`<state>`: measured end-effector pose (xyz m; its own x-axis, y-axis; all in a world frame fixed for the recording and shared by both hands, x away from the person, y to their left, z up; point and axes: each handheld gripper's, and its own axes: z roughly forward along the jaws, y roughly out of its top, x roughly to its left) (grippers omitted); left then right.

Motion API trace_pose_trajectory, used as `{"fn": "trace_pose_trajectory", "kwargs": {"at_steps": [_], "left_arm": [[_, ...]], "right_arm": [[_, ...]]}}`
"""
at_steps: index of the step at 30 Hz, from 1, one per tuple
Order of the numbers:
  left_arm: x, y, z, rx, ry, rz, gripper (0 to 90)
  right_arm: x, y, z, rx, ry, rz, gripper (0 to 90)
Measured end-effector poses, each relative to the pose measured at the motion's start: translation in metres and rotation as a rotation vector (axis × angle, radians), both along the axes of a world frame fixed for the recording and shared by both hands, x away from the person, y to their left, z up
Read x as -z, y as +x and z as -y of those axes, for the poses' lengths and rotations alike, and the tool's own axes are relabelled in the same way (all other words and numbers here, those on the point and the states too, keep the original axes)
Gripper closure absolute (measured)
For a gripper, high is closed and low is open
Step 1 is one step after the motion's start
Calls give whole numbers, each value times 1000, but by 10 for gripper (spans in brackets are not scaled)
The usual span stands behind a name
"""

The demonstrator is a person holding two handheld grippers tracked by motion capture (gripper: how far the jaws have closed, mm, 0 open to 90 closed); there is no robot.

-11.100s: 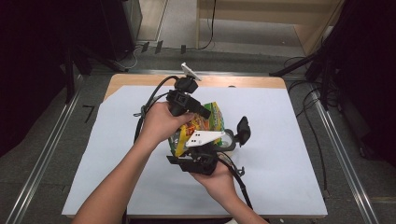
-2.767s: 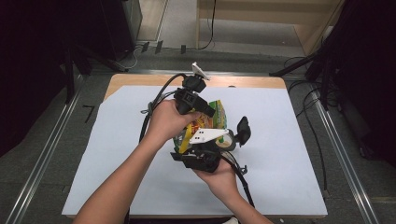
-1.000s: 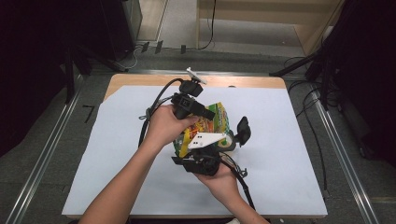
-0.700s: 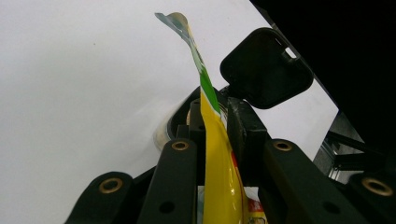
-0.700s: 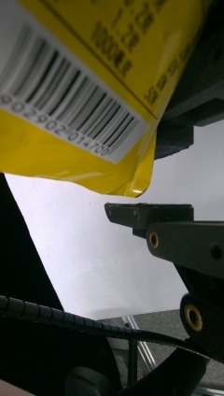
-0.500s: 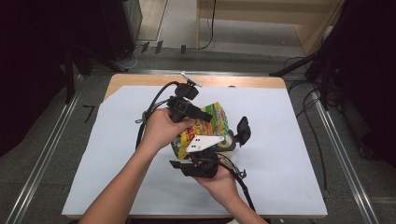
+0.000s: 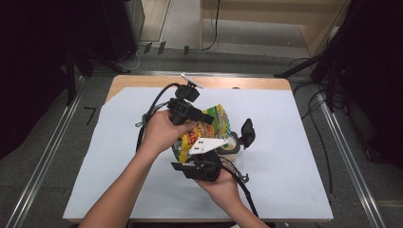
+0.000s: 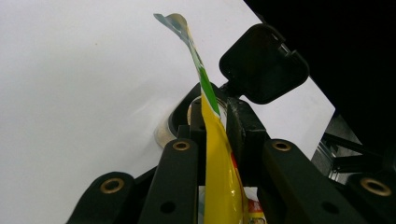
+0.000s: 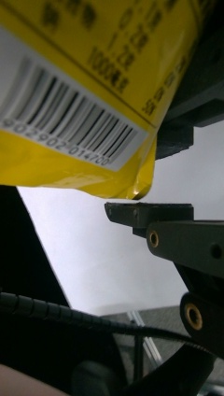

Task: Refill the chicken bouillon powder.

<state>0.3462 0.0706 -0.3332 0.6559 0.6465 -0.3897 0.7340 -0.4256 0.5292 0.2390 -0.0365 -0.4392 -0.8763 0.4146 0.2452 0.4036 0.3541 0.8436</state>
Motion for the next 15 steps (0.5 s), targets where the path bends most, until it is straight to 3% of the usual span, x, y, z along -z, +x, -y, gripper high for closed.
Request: {"fn": "trace_pose_trajectory", "kwargs": {"at_steps": [6, 15], "left_arm": [[-4, -3, 6, 10, 27, 9, 813], [0, -10, -5, 7, 6, 11, 814]], "right_arm": [[-2, -1, 0, 2, 14, -3, 748], [3, -5, -5, -14, -11, 5, 707]]}}
